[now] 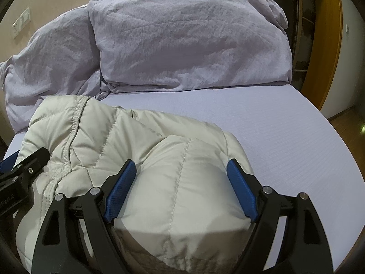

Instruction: Fold large clothes

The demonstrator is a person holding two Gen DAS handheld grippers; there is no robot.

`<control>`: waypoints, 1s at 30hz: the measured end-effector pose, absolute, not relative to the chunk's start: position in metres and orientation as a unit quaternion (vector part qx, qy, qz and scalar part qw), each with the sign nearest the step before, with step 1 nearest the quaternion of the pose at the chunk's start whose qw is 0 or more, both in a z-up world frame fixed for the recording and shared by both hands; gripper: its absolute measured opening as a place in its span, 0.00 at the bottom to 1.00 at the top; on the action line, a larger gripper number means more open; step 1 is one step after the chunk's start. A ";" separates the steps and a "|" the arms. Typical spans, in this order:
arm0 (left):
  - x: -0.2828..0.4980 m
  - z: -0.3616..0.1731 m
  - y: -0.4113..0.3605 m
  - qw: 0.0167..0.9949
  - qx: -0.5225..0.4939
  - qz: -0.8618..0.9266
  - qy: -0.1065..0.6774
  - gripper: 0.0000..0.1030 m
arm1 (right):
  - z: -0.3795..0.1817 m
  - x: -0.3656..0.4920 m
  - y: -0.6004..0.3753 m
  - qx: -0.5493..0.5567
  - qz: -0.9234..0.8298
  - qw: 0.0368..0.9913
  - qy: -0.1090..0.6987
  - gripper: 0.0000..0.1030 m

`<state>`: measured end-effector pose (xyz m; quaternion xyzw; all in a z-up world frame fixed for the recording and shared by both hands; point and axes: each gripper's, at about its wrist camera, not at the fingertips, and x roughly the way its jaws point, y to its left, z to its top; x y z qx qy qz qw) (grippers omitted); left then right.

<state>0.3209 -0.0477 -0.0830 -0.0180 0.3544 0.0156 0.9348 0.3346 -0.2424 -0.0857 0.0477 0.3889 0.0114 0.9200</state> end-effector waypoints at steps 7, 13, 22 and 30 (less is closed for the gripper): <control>0.319 -0.087 -0.047 0.936 -0.019 0.013 0.351 0.94 | -0.087 0.332 -0.242 0.047 0.009 0.922 0.385 0.80; 0.318 -0.090 -0.047 0.937 -0.021 0.013 0.350 0.95 | -0.088 0.329 -0.241 0.045 0.001 0.926 0.374 0.80; 0.322 -0.091 -0.045 0.936 -0.024 0.013 0.351 0.96 | -0.088 0.330 -0.238 0.040 -0.006 0.930 0.364 0.80; 0.318 -0.080 -0.038 0.926 -0.026 0.003 0.376 0.96 | -0.081 0.333 -0.246 0.054 0.010 0.917 0.396 0.83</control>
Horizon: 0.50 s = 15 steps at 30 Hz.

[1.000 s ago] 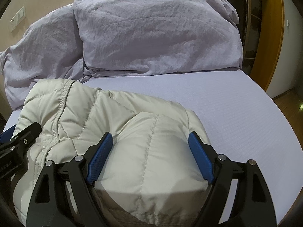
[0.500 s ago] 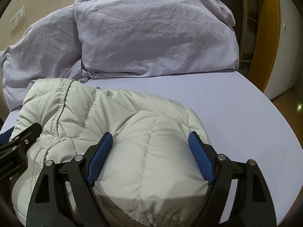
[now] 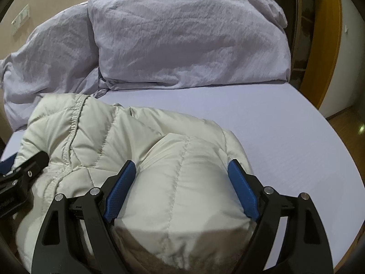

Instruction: Fold large clothes

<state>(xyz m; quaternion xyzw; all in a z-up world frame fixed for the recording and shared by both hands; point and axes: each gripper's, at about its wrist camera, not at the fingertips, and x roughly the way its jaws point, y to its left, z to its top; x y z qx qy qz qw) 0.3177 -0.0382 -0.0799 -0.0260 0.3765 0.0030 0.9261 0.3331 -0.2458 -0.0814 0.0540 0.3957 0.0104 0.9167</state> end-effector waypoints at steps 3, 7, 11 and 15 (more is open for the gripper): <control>0.302 -0.068 -0.023 0.925 -0.049 -0.011 0.377 0.96 | -0.075 0.322 -0.264 0.088 0.013 0.913 0.397 0.91; 0.285 -0.060 -0.005 0.922 -0.058 -0.012 0.382 0.96 | -0.075 0.314 -0.299 0.151 0.018 0.898 0.413 0.95; 0.273 -0.062 0.013 0.916 -0.077 -0.013 0.394 0.96 | -0.081 0.310 -0.322 0.205 0.045 0.870 0.446 0.98; 0.268 -0.070 0.022 0.904 -0.107 -0.025 0.413 0.96 | -0.096 0.311 -0.335 0.259 0.078 0.833 0.482 0.99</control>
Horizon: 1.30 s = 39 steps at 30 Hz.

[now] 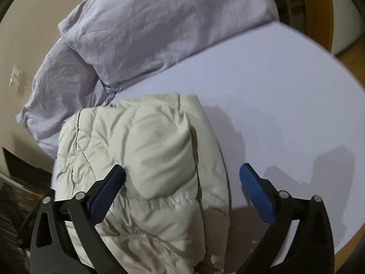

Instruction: Fold large clothes

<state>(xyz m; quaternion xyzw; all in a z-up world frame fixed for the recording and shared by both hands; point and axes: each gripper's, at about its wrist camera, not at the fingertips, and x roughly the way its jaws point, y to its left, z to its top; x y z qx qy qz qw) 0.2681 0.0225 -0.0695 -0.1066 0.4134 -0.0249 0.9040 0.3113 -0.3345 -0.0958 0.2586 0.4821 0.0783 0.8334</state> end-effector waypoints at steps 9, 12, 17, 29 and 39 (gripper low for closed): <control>0.277 -0.091 0.034 0.877 -0.188 -0.052 0.439 0.98 | -0.125 0.318 -0.332 0.336 0.137 0.771 0.523 0.99; 0.282 -0.096 0.037 0.869 -0.214 -0.061 0.442 0.98 | -0.130 0.323 -0.327 0.346 0.153 0.759 0.530 0.99; 0.294 -0.107 0.042 0.846 -0.273 -0.085 0.449 0.98 | -0.144 0.329 -0.324 0.374 0.180 0.734 0.537 0.99; 0.318 -0.107 0.052 0.819 -0.319 -0.133 0.458 0.79 | -0.142 0.345 -0.314 0.393 0.218 0.732 0.513 0.80; 0.375 -0.074 0.110 0.849 -0.288 -0.090 0.434 0.66 | -0.128 0.412 -0.244 0.368 0.248 0.746 0.497 0.60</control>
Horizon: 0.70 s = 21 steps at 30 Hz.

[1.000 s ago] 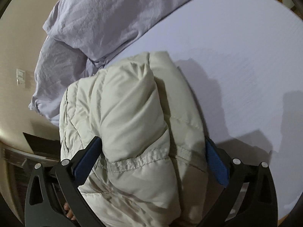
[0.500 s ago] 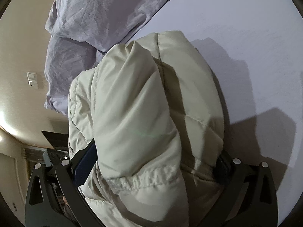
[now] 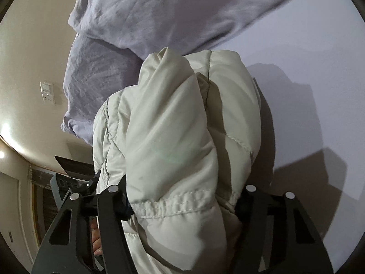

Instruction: Fold large clothes

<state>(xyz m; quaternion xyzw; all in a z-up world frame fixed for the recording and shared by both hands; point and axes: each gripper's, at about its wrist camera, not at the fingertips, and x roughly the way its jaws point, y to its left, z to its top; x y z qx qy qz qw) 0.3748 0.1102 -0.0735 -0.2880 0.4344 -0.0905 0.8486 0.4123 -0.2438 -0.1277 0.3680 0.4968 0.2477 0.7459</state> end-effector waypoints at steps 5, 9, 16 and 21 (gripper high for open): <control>0.403 -0.060 0.144 0.871 -0.251 -0.046 0.421 0.65 | -0.128 0.446 -0.199 0.347 0.260 0.750 0.499 0.60; 0.415 -0.061 0.155 0.882 -0.214 -0.021 0.420 0.66 | -0.128 0.464 -0.177 0.311 0.252 0.760 0.512 0.71; 0.415 -0.034 0.143 0.922 -0.098 0.021 0.375 0.75 | -0.097 0.463 -0.199 0.220 0.210 0.811 0.500 0.82; 0.428 -0.011 0.120 0.938 -0.080 0.021 0.338 0.78 | -0.058 0.464 -0.193 0.159 0.170 0.869 0.438 0.82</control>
